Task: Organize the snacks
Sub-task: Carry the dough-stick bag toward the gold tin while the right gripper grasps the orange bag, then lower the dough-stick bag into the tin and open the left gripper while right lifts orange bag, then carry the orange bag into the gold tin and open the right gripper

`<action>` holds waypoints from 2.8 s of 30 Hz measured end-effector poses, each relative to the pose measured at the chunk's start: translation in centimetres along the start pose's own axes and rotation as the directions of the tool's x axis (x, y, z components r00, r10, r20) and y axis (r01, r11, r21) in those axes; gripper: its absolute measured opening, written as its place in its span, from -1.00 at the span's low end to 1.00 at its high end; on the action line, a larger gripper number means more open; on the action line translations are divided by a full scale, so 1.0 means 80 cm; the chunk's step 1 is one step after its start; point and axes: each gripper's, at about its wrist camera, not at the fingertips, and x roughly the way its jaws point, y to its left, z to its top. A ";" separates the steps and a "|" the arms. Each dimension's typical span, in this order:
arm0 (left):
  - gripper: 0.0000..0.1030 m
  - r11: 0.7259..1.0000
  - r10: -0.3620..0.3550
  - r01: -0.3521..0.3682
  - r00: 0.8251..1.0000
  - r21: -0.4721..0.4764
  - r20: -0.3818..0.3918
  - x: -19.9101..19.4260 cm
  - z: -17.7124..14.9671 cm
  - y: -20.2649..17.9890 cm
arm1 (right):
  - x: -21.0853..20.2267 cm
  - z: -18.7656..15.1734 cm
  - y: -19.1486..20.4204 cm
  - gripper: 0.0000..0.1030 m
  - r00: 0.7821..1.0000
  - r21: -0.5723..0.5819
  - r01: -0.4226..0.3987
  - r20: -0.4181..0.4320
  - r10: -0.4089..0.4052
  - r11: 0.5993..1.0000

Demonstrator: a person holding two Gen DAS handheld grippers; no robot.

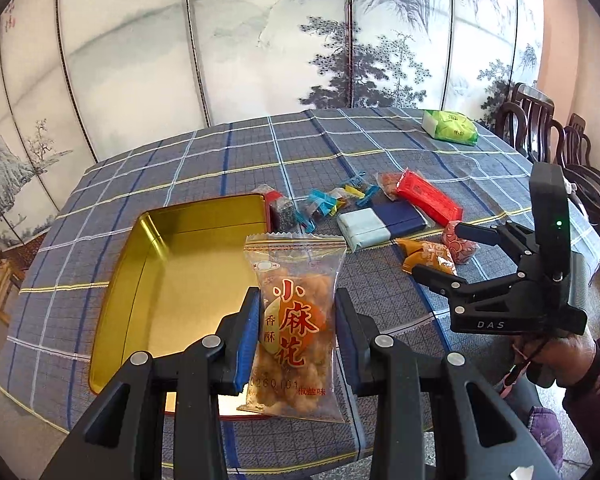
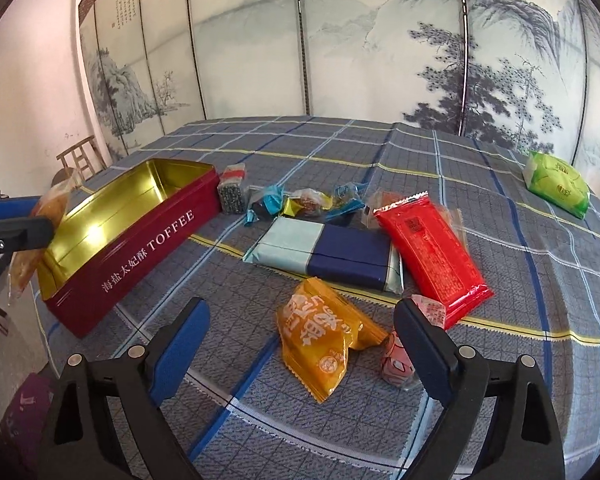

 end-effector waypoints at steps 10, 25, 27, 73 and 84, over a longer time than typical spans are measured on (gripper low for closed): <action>-0.38 1.000 0.025 -0.024 1.000 -0.018 0.007 -0.001 -0.001 0.015 | 0.025 0.001 0.001 0.47 0.994 -0.008 0.023 -0.109 -0.024 1.000; -0.38 0.995 0.089 -0.089 0.996 -0.037 -0.004 0.013 0.004 0.042 | 0.037 -0.001 0.003 -0.04 0.985 -0.023 0.018 -0.169 -0.022 1.000; -0.38 0.994 0.104 -0.105 0.994 -0.035 -0.015 0.025 0.009 0.054 | 0.037 -0.001 0.005 -0.06 0.985 -0.030 0.018 -0.168 -0.023 0.999; 0.72 0.953 0.266 -0.247 0.959 -0.177 0.097 -0.050 -0.068 0.124 | 0.050 0.144 0.143 -0.19 0.966 -0.067 -0.253 -0.070 0.248 0.965; 0.72 0.961 0.232 -0.212 0.967 -0.177 0.104 -0.055 -0.076 0.128 | 0.159 0.156 0.223 -0.16 0.944 -0.111 -0.280 -0.211 0.253 0.953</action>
